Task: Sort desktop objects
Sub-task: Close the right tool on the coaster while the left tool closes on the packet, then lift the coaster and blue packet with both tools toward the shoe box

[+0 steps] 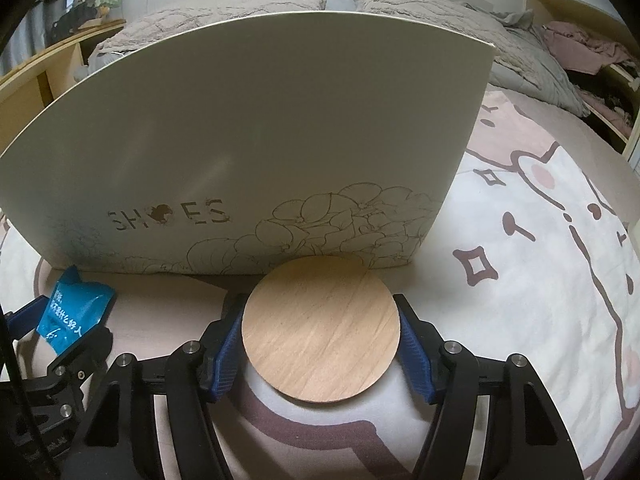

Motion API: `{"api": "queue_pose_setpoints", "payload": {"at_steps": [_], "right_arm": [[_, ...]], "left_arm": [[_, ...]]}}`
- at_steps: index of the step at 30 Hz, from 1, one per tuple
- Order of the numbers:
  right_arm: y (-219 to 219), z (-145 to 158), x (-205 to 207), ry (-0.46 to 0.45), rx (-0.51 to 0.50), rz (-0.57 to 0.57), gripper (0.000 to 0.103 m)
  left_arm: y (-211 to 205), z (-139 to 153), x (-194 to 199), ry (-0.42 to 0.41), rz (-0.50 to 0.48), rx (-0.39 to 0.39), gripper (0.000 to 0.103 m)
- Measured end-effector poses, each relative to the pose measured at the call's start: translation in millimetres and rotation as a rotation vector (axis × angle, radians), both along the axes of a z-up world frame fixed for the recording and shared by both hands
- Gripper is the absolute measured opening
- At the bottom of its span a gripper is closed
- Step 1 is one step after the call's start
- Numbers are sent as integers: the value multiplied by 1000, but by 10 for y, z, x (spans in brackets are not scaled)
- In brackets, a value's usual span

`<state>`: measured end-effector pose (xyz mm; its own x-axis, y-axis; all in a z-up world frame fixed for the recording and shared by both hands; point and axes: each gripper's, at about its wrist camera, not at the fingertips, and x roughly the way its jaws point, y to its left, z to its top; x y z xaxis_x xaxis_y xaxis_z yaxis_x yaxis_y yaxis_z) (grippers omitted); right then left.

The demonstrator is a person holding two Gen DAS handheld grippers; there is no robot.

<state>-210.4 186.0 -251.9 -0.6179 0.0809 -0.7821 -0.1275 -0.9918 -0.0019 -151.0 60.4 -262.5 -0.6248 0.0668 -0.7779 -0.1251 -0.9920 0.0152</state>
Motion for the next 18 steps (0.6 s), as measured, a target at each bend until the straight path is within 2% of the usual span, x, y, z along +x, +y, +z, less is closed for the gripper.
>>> {"api": "queue_pose_setpoints", "payload": {"at_steps": [3,7,10,13,15,18], "right_arm": [[-67,16,24,2,-7,0,69],[-100,-14,43,4,-2,1,69],[-50,-2,89,7,-5,1,69],[-89,5,68,5,18,0,68],[-97,11,65,5,24,0,68],[-106,14,56,7,22,0,68]], "left_arm": [[264,-51,-111,9,-19,-15,75],[334,-46,-58,13,-42,1,64],[154,55,83,17,-57,11,58],[41,45,76,17,-63,13,57],[-245,55,-121,17,-63,15,57],[-407,38,-141,17,-63,13,57]]}}
